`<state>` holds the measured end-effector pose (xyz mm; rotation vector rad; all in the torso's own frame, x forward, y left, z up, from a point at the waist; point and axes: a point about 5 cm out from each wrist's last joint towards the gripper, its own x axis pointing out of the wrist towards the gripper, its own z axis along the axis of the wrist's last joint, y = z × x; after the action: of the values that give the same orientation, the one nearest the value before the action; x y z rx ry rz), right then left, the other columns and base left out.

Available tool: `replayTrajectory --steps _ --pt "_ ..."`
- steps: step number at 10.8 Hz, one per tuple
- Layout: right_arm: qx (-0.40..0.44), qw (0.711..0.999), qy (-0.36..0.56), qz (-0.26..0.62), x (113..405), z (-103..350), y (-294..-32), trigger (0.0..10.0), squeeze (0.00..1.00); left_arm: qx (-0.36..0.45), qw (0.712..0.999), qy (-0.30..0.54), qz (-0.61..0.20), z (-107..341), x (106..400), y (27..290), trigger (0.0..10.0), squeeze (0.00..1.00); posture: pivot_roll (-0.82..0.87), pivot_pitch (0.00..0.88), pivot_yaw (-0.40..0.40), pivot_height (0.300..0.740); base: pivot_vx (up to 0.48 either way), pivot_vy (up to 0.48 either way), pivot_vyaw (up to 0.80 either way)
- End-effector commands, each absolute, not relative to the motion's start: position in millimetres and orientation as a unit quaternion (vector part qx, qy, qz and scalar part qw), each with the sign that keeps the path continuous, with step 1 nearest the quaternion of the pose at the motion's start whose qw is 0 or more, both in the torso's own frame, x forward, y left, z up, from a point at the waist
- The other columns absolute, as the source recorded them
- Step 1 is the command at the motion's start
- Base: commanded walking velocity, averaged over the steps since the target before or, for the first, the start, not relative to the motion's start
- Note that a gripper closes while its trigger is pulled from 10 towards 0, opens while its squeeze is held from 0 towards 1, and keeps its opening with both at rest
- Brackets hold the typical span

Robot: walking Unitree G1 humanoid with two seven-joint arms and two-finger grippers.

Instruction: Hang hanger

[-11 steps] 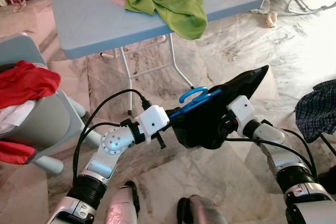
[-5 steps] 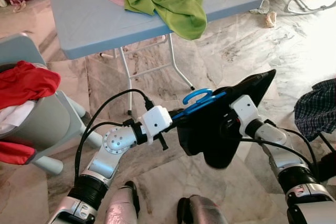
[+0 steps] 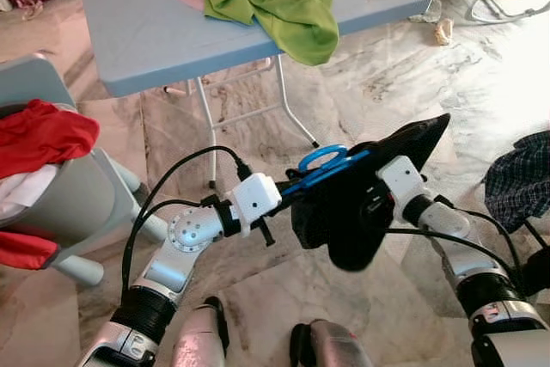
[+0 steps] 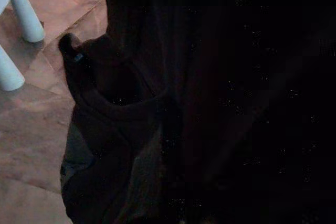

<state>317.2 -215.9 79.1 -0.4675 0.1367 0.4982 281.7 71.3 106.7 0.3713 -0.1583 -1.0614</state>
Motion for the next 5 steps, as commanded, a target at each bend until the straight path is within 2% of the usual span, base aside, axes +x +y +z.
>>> replayTrajectory --steps 1,3,5 --pt "-0.228 0.949 0.054 0.211 318 85 -228 0.0 0.00 0.198 0.833 -0.104 -0.507 116 282 66 0.0 0.00 -0.02 0.195 -0.025 0.740 0.000 0.000 0.00" --pt "-0.232 0.958 0.009 0.166 327 103 -234 0.0 0.00 0.222 0.822 -0.087 -0.517 102 275 67 0.0 0.00 -0.02 0.195 -0.027 0.740 0.000 0.000 0.00" --pt "-0.266 0.955 -0.026 0.129 332 115 -237 0.0 0.00 0.240 0.824 -0.074 -0.508 98 275 71 0.0 0.00 -0.02 0.193 -0.029 0.740 0.000 0.000 0.00"
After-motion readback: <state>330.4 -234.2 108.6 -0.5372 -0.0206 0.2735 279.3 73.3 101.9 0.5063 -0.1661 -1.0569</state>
